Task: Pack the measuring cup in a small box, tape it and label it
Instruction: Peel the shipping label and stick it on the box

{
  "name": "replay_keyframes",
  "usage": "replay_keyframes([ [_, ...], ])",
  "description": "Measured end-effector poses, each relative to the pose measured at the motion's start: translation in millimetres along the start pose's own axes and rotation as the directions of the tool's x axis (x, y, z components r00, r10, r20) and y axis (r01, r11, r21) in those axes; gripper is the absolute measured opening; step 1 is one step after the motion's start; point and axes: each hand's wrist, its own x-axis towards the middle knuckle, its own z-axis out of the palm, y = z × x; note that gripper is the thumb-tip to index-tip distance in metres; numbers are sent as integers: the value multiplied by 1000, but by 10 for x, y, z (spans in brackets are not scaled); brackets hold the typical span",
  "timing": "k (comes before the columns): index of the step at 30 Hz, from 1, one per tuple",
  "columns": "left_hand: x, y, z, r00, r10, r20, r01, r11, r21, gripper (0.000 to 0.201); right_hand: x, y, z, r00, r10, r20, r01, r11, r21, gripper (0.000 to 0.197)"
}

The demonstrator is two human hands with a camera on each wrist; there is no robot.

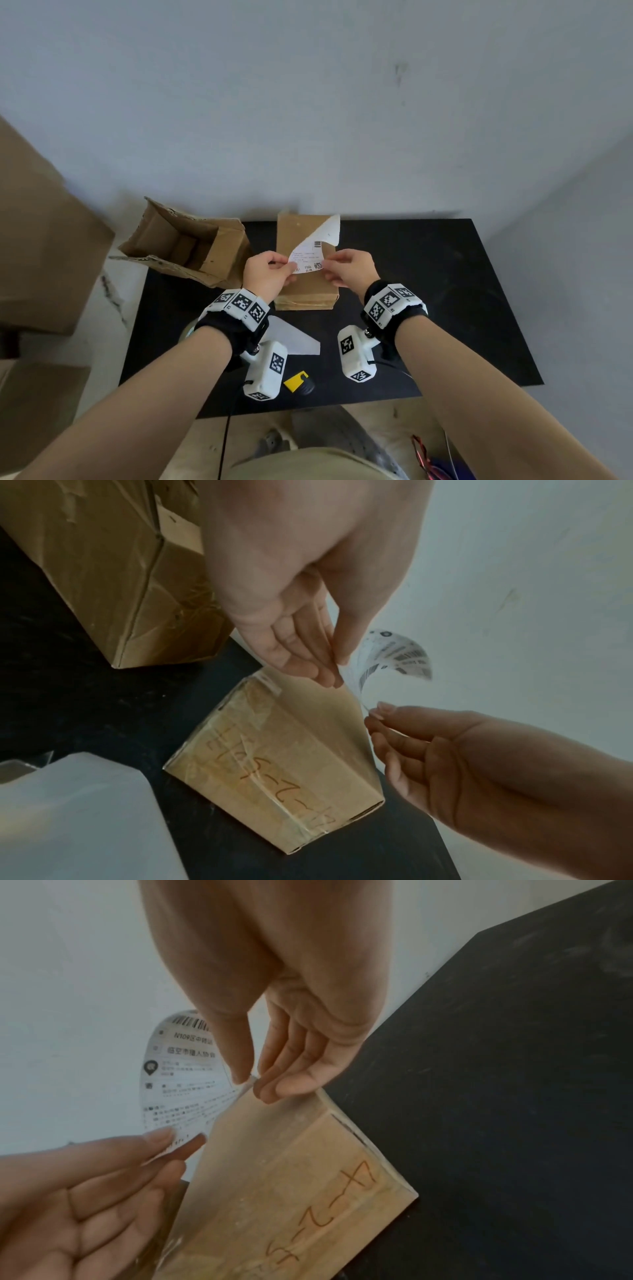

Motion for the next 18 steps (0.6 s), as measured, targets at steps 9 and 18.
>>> replay_keyframes([
  [9,19,-47,-23,999,31,-12,-29,991,130,7,4,82,-7,1000,19,22,-17,996,-85,11],
  [18,-9,-75,-45,998,56,-23,-46,945,325,15,52,134,47,999,6,-46,-16,973,-229,22],
])
